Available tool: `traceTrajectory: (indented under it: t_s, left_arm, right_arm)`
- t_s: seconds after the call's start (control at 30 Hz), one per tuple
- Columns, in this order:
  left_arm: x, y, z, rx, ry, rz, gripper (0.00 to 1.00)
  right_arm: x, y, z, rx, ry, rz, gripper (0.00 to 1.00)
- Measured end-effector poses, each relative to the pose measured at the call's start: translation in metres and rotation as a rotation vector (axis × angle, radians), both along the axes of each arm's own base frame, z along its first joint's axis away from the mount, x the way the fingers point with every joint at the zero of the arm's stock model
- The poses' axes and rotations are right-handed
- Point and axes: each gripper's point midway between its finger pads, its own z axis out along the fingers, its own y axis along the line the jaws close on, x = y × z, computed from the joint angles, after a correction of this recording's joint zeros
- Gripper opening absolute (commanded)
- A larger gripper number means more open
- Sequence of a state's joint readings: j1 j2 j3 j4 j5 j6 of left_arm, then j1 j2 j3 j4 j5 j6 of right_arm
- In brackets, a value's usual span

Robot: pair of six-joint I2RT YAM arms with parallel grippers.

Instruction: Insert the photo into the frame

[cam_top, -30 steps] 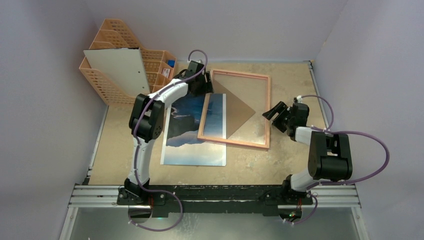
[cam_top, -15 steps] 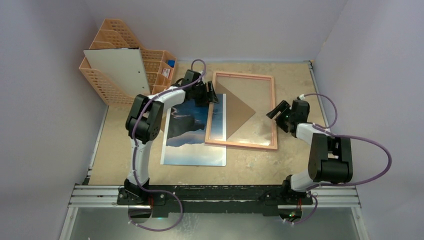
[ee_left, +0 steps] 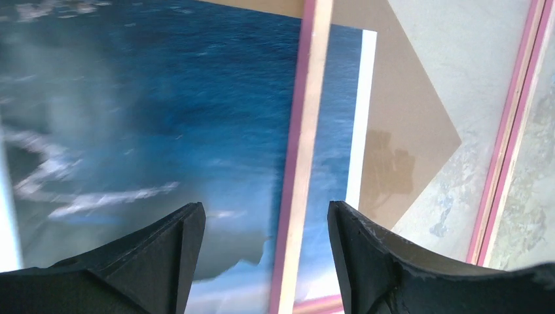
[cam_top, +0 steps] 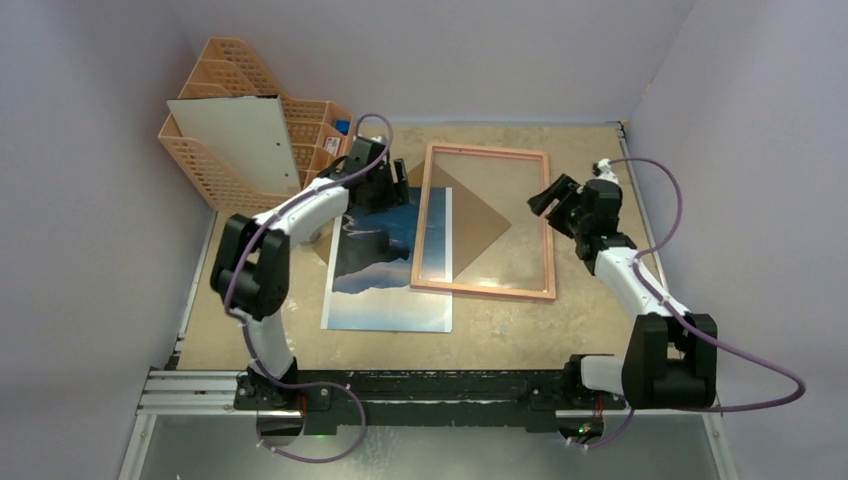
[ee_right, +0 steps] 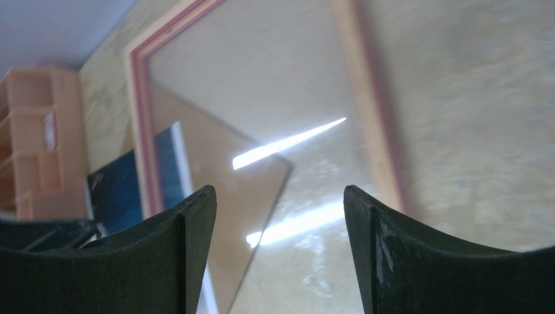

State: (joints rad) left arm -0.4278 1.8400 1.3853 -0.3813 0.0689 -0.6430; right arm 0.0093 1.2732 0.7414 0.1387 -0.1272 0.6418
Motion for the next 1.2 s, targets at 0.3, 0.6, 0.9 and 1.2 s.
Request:
traceTrajectory:
  t_s: [0.3, 0.6, 0.9, 1.2]
  left_arm:
    - [-0.081, 0.077, 0.04, 0.093, -0.09, 0.189, 0.72]
    - [-0.162, 0.118, -0.026, 0.149, 0.08, 0.284, 0.72]
    - [-0.188, 0.137, -0.057, 0.188, 0.134, 0.356, 0.72]
    - [-0.191, 0.147, -0.084, 0.189, 0.102, 0.409, 0.72]
  right_arm:
    - [-0.08, 0.107, -0.007, 0.14, 0.033, 0.348, 0.73]
    - [-0.139, 0.132, -0.031, 0.213, 0.12, 0.475, 0.72]
    - [-0.183, 0.16, -0.065, 0.216, 0.261, 0.579, 0.71]
    - [-0.21, 0.177, -0.1, 0.188, 0.403, 0.611, 0.7]
